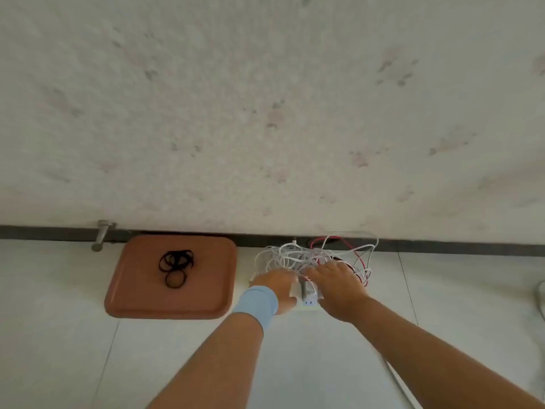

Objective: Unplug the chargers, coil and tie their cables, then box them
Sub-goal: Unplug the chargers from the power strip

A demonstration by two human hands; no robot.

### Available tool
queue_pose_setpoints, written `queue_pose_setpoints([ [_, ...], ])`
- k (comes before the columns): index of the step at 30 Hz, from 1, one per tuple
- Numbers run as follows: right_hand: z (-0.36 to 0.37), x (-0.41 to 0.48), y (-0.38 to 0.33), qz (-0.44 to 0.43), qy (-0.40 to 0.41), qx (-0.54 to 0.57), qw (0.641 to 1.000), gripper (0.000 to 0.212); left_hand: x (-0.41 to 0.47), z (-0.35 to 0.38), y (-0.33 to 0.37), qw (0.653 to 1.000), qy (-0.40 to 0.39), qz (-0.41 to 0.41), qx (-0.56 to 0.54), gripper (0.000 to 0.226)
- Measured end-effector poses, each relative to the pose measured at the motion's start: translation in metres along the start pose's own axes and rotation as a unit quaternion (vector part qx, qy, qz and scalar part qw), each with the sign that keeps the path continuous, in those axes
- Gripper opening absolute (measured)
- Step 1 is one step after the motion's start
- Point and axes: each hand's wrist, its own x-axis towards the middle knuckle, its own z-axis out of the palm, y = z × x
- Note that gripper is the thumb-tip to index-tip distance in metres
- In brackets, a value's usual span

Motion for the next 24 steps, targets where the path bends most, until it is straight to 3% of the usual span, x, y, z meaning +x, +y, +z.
queue_pose_setpoints([
  [4, 0.02, 0.01, 0.002, 0.097, 0.001, 0.113, 0.989, 0.07, 0.016, 0.023, 0.005, 0.999, 0.051, 0.006, -0.011, 0.043],
  [8, 0.038, 0.021, 0.003, 0.06, 0.003, 0.01, 0.998, 0.063, 0.033, 0.046, 0.002, 0.997, 0.042, -0.012, 0.058, 0.059],
  [13, 0.052, 0.033, 0.008, 0.051, 0.031, -0.021, 0.998, 0.062, 0.057, 0.063, -0.006, 0.996, 0.039, -0.044, 0.068, 0.079],
  [16, 0.06, 0.033, 0.01, 0.043, 0.062, -0.029, 0.997, 0.063, 0.061, 0.067, -0.005, 0.994, 0.062, -0.052, 0.078, 0.064],
  [19, 0.064, 0.033, 0.007, 0.049, 0.064, -0.027, 0.996, 0.061, 0.062, 0.067, -0.001, 0.979, 0.113, -0.004, 0.171, 0.042],
  [24, 0.067, 0.03, 0.005, 0.064, 0.043, -0.024, 0.997, 0.057, 0.059, 0.066, -0.001, 0.978, 0.097, 0.029, 0.181, 0.037],
])
